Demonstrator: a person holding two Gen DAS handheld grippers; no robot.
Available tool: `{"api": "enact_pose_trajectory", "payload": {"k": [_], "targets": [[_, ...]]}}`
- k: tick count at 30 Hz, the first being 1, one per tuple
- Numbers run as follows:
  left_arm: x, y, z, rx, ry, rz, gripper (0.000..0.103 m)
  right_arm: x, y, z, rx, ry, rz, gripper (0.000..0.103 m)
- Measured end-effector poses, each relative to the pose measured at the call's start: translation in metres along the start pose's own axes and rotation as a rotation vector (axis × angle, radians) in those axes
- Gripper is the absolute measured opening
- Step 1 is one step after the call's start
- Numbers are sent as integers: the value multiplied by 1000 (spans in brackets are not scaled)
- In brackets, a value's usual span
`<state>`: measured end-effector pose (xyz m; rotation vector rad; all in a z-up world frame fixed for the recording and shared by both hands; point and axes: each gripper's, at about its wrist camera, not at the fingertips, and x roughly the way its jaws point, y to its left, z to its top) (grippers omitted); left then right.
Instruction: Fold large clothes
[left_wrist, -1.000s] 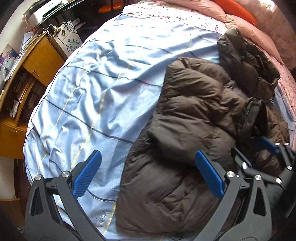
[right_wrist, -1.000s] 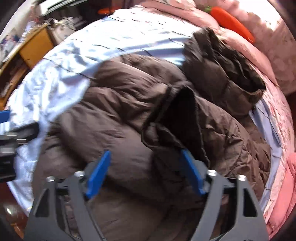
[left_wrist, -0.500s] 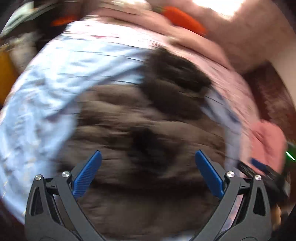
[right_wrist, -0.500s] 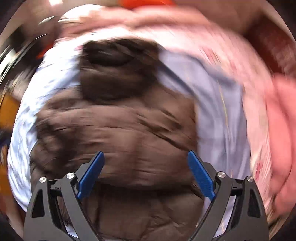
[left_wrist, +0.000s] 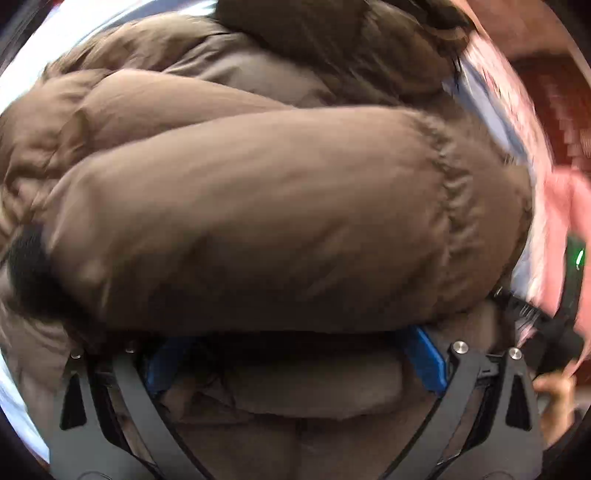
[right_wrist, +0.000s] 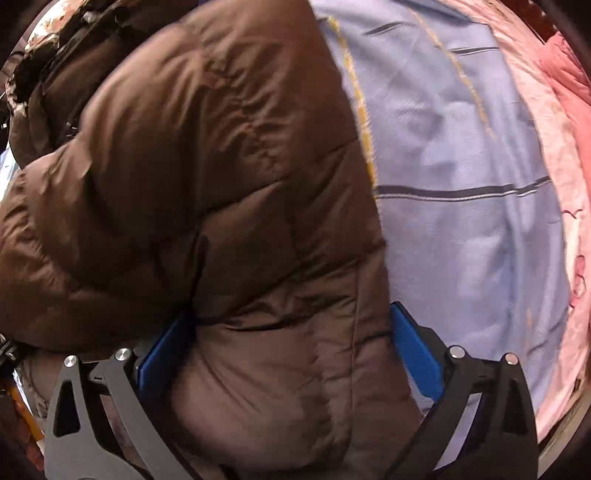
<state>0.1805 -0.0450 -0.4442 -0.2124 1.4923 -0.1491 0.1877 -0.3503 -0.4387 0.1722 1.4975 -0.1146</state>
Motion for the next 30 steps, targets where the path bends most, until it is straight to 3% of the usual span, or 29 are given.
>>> {"api": "enact_pose_trajectory", "payload": {"k": [2,4,6,8,10,12,15,18,24,30], "targets": [[13,-17,-3,98,13,103,101,-3,6,0,-5,-1,-45,102],[10,-28,-2,109,7,154,101,-30,21,-1,-53,-62,-146,100],[-8,-35,-3,94,-33,154,101,-70,34,-5,-104,-193,-168,100],[-39,-47,-4,86,-114,128,101,-109,44,-7,-131,-311,-120,100],[-64,-65,1,97,-174,56,101,-122,51,0,-152,-337,-94,100],[-67,-80,9,129,-179,37,101,-115,58,15,-173,-320,-79,100],[-41,-101,33,184,-142,127,101,-84,56,42,-179,-255,-93,100],[-12,-89,46,182,-83,168,101,-47,60,57,-187,-166,-114,100],[19,-78,56,178,-59,132,101,0,69,58,-230,-124,-161,102],[28,-75,60,182,-53,137,101,14,67,61,-158,-83,-145,102]]}}
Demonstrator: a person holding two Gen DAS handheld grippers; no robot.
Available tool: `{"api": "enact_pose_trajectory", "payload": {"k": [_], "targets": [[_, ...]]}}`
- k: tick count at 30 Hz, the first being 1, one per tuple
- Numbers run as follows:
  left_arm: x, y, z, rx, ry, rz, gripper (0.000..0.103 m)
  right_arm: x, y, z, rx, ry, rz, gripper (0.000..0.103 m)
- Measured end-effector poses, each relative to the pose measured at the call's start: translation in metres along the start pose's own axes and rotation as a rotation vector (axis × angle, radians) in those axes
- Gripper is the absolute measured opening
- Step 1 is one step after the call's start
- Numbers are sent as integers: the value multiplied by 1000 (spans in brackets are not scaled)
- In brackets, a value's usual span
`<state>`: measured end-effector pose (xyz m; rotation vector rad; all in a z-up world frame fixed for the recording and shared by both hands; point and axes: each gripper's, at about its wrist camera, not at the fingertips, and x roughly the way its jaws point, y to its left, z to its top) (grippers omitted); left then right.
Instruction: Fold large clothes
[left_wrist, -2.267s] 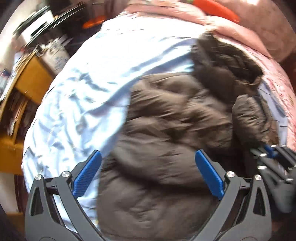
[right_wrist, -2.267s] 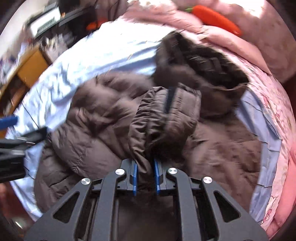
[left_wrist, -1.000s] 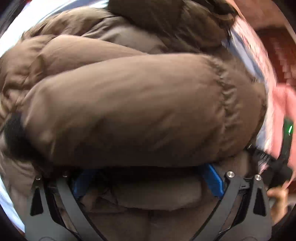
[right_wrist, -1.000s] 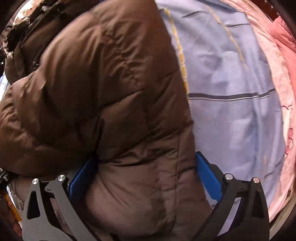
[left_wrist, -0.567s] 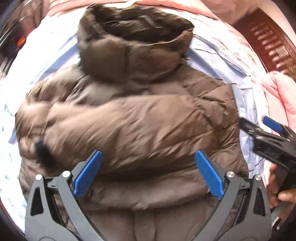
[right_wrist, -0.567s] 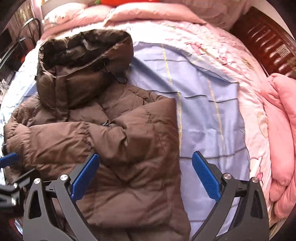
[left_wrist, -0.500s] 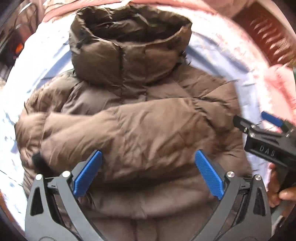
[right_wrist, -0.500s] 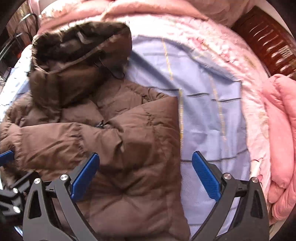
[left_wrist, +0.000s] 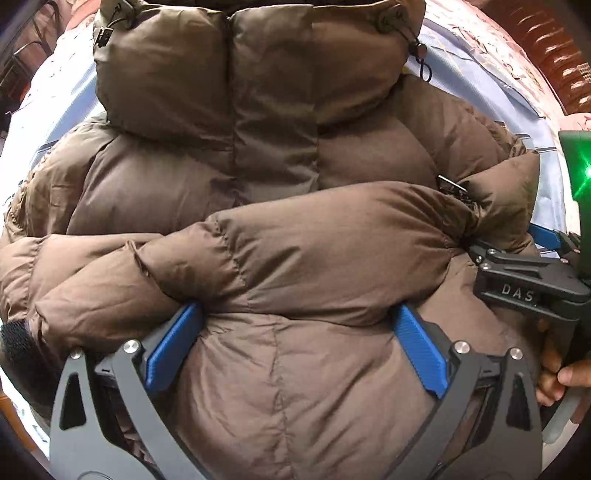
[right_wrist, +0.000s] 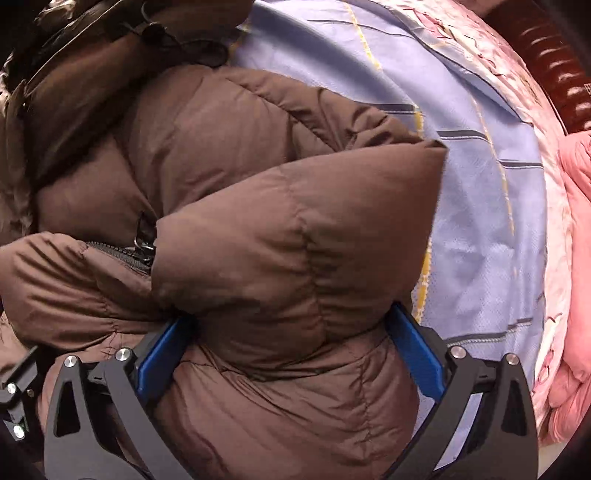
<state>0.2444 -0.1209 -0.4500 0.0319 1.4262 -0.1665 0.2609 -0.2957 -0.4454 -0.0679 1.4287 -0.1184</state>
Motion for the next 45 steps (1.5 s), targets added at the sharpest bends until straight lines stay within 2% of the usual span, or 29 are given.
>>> {"api": "enact_pose_trajectory", "payload": {"k": [3,7,12,14,15,18,24,32,40,42,45], "targets": [[-13,7,-2,-29,-2,-29,101,-22,3,-6,2,-20,-29,102],[-44,17,-9,-47,-15,-45,101,-62,2,-28,40,-29,12,102],[-86,35,-41,-82,-37,-25,101,-96,9,-56,49,-18,16,102],[-89,41,-52,-91,-24,-13,101,-105,16,-67,46,-11,26,102],[-87,43,-57,-94,-16,-9,101,-110,6,-66,45,-5,29,102],[-65,52,-74,-96,50,26,101,-102,13,-72,43,25,44,102],[-37,59,-82,-55,55,28,101,-48,26,-87,42,128,33,102],[-21,59,-81,-16,57,19,101,-12,41,-89,40,132,-8,102],[-38,63,-82,-34,44,0,101,-38,59,-87,36,147,-65,102],[-48,67,-82,-30,59,-3,101,-55,65,-84,42,151,-60,102],[-75,78,-79,-33,50,-8,101,-96,73,-69,49,105,-33,102]]}}
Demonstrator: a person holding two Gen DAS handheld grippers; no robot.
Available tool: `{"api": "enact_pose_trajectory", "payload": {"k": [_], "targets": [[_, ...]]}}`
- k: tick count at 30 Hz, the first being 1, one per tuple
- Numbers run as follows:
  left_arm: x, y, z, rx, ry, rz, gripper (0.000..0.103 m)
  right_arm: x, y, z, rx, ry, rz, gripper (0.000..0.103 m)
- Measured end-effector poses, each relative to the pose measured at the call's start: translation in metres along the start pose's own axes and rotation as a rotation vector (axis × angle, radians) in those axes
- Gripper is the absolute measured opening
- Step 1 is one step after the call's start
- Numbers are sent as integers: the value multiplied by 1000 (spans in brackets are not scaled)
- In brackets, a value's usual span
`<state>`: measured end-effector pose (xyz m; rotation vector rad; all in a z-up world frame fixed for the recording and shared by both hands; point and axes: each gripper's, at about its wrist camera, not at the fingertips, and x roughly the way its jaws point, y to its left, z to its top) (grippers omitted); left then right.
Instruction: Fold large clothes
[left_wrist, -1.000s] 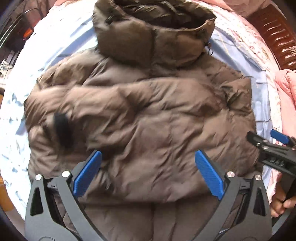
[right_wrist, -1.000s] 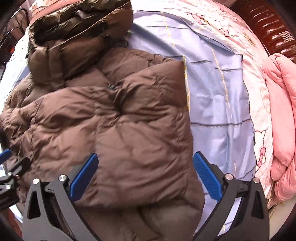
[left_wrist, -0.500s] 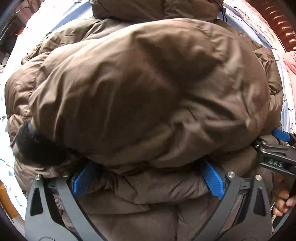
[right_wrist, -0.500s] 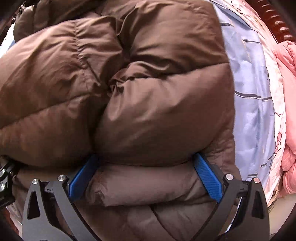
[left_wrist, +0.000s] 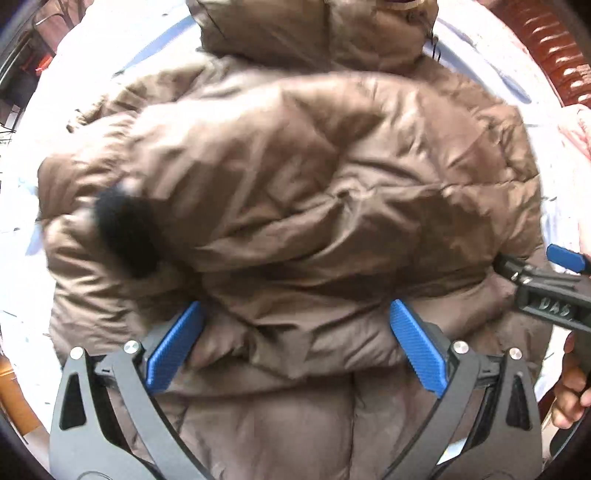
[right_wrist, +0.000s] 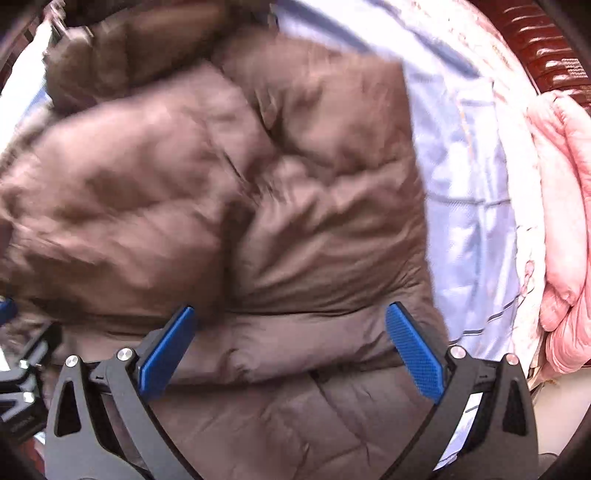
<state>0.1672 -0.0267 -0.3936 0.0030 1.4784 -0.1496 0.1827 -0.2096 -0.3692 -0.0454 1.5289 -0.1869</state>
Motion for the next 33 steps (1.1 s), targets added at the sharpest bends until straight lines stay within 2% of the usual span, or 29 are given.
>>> {"api": "enact_pose_trajectory", "payload": {"k": [2,6,10,11,13,15,17,19,21,23,24,25,26,27,28,29,30,31,33], "targets": [[-22,12,9,-26,-20,-15,101,-26,7,15,-14,-46,7,102],[-69,41,49,-60,-105,-5,101,-80,19,78,-65,-159,-23,102],[-110,91,120,-79,-226,76,101,-101,28,157,-145,-258,-73,102],[-112,104,128,-81,-239,91,101,-104,37,185,-187,-297,-115,102],[-115,120,173,-78,-279,133,101,-101,38,219,-243,-332,-186,102],[-110,128,219,-68,-279,159,101,-81,43,256,-283,-330,-280,102],[-107,129,251,-51,-273,156,101,-60,42,293,-288,-286,-345,102],[-93,120,283,-5,-253,184,101,-43,40,314,-274,-241,-341,102],[-74,107,309,48,-222,201,101,-26,38,330,-245,-200,-303,102],[-54,94,324,98,-196,217,101,-10,36,345,-218,-153,-292,102],[-39,87,334,127,-173,230,100,-3,37,349,-212,-138,-299,98],[-26,82,341,137,-154,241,95,6,39,349,-211,-126,-310,80],[-9,78,347,143,-114,256,81,14,40,352,-215,-107,-336,70],[7,77,352,134,-63,260,67,21,40,351,-210,-88,-345,51],[16,78,353,121,-36,248,58,25,40,349,-201,-78,-340,30],[25,80,353,102,-14,224,34,29,38,346,-176,-59,-331,23],[32,83,352,84,-13,243,22,31,35,343,-152,-55,-331,19],[33,84,349,82,-29,276,18,29,31,340,-122,-66,-320,15],[25,87,338,58,-97,257,13,22,25,332,-82,-112,-301,9]]}}
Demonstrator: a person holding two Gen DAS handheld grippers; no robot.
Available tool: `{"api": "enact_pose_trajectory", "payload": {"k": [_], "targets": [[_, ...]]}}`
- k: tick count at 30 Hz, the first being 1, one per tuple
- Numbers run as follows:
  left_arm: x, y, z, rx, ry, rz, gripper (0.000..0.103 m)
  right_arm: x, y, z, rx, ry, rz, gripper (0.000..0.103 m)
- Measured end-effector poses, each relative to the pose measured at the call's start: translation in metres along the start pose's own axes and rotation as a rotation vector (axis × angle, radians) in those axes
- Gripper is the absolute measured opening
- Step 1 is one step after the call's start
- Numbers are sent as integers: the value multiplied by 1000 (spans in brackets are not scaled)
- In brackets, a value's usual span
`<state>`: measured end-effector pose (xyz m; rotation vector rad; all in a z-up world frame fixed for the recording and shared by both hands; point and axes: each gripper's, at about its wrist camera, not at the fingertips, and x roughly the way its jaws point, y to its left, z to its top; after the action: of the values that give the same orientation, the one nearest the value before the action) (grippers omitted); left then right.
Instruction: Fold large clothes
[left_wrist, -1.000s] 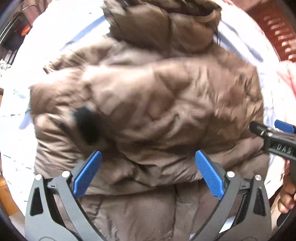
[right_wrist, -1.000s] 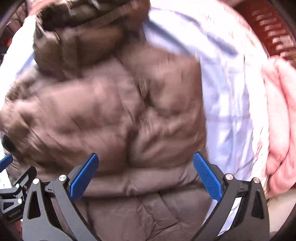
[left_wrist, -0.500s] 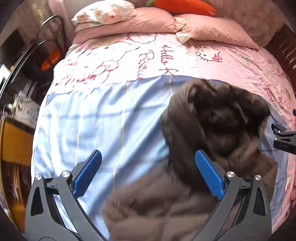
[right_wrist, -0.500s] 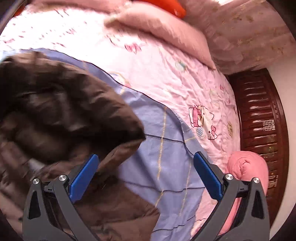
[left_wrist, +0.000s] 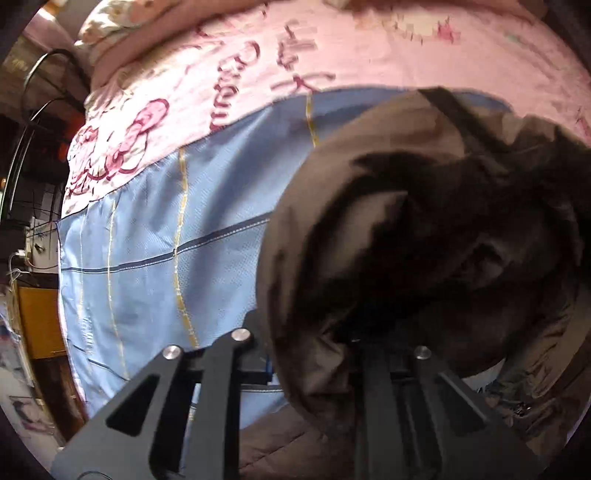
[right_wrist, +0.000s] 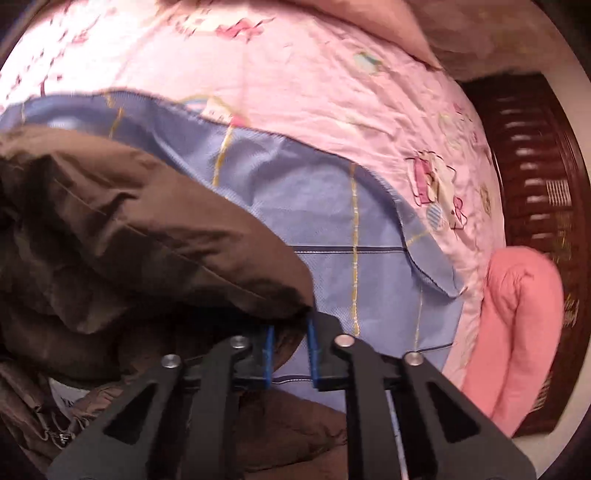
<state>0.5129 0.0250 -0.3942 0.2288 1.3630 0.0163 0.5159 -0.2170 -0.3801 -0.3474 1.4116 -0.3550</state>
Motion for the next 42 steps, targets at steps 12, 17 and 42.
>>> {"api": "enact_pose_trajectory", "payload": {"k": [12,17,42], "targets": [[-118,32,-127,-180,-329,-121,9,-114,-50,-134,182,-314,175,0],[-147,-2,-209,-48,-425,-41,9,-141,-50,-225,181,-331,225,0],[-125,11,-201,-44,-377,-92,12,-131,126,-133,-785,-631,-42,1]]}}
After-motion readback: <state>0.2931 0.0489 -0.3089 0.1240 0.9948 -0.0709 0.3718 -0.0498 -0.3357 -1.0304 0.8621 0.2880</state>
